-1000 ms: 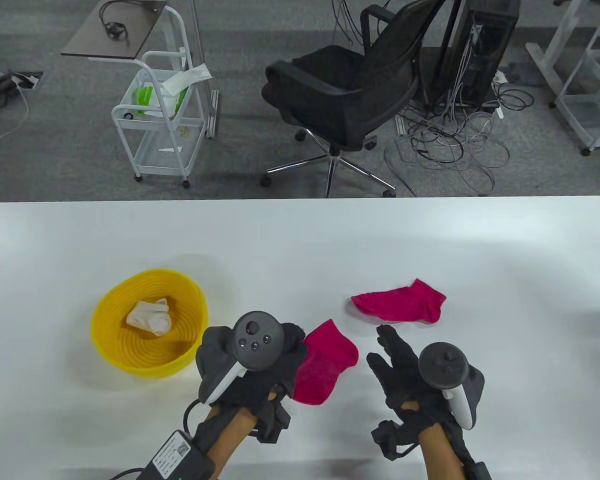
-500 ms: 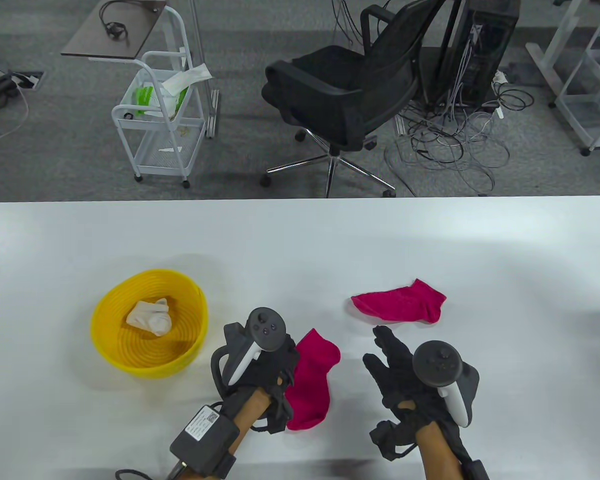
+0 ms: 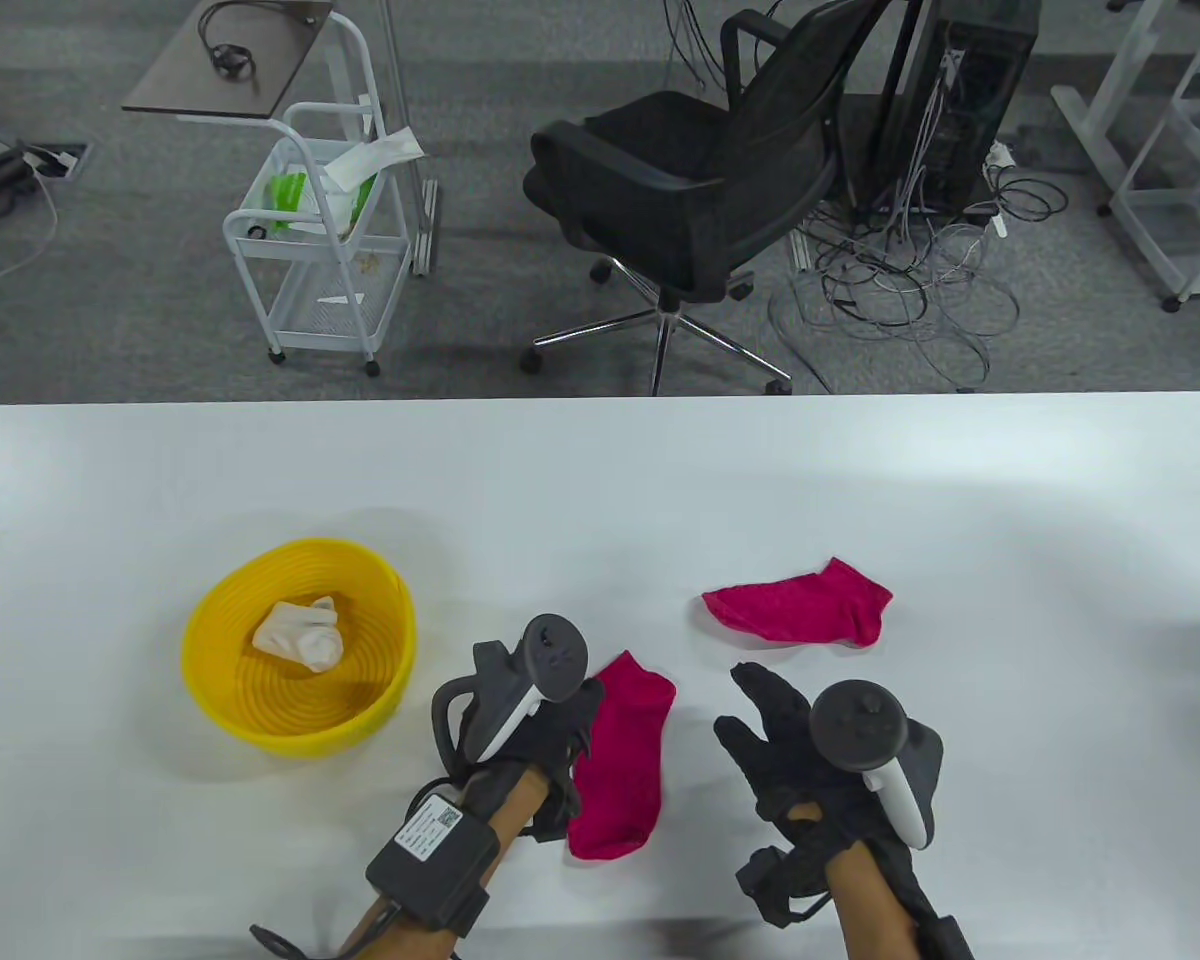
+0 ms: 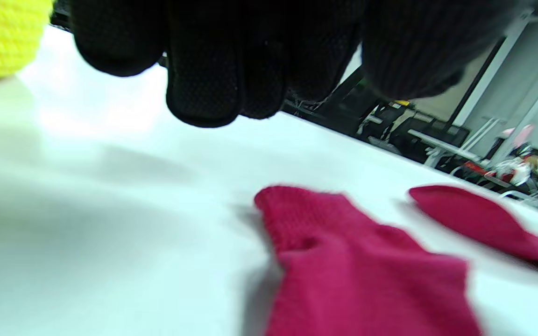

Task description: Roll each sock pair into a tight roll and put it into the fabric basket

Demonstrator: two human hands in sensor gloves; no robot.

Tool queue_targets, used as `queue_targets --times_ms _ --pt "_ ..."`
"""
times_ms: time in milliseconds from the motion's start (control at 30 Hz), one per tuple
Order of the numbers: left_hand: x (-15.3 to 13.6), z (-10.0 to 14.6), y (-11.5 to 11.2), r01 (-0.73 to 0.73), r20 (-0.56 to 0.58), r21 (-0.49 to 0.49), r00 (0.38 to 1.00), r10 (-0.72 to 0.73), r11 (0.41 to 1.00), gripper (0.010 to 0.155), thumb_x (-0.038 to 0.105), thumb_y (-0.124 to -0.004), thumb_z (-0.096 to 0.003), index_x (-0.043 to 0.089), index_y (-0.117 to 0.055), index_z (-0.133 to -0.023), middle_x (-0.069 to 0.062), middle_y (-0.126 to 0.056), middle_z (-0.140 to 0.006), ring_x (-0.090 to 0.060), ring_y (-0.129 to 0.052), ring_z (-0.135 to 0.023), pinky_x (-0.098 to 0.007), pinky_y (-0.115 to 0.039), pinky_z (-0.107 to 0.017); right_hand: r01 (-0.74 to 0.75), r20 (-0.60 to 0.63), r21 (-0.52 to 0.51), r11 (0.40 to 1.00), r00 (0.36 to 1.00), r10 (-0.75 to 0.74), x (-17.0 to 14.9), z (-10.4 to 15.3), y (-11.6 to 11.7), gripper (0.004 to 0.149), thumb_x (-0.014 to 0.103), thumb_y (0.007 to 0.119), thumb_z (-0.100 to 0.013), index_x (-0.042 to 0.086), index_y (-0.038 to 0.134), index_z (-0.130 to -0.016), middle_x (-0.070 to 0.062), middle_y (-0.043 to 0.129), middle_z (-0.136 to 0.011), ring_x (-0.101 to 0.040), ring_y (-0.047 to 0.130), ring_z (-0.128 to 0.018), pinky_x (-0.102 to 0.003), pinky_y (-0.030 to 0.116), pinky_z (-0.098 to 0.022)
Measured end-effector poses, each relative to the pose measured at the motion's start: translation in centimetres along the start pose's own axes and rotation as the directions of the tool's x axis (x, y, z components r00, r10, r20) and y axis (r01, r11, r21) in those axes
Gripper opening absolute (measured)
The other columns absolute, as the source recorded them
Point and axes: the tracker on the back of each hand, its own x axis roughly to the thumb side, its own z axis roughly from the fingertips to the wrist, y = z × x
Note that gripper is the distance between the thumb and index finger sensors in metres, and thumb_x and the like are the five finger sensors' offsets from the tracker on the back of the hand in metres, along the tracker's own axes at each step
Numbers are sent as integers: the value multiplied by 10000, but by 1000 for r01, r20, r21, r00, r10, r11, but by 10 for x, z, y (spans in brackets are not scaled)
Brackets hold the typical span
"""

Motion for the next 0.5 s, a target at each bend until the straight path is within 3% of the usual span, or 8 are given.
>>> queue_targets --times_ms 100,233,333,500 --pt "-6 27 23 -170 67 -12 983 171 985 612 534 -778 -370 274 -783 -923 -58 -846 -944 -288 -918 -819 -491 -733 -570 -6 8 10 1000 1000 6 1 0 1 733 596 698 -409 280 489 -1036 -62 493 -1138 -356 565 -1060 -595 538 -710" --pt "-21 57 37 -302 137 -24 943 302 953 654 550 -768 -372 272 -732 -963 -69 -761 -1025 -319 -827 -923 -518 -671 -637 -14 27 28 1000 1000 14 4 1 3 749 610 697 -402 283 475 -1039 -58 482 -1144 -360 548 -1067 -601 526 -714" --pt "-34 75 42 -417 161 -87 890 425 905 682 550 -767 -379 276 -676 -997 -71 -662 -1089 -339 -715 -1004 -524 -595 -690 -24 63 66 998 998 19 8 3 7 773 630 696 -393 295 452 -1046 -53 451 -1155 -365 508 -1081 -612 503 -721" --pt "-50 86 39 -456 180 -123 863 472 881 714 558 -763 -378 298 -612 -1025 -67 -542 -1137 -348 -563 -1071 -541 -478 -731 -46 120 95 994 992 34 17 9 12 793 647 693 -386 304 429 -1051 -55 415 -1164 -376 448 -1093 -628 471 -724"
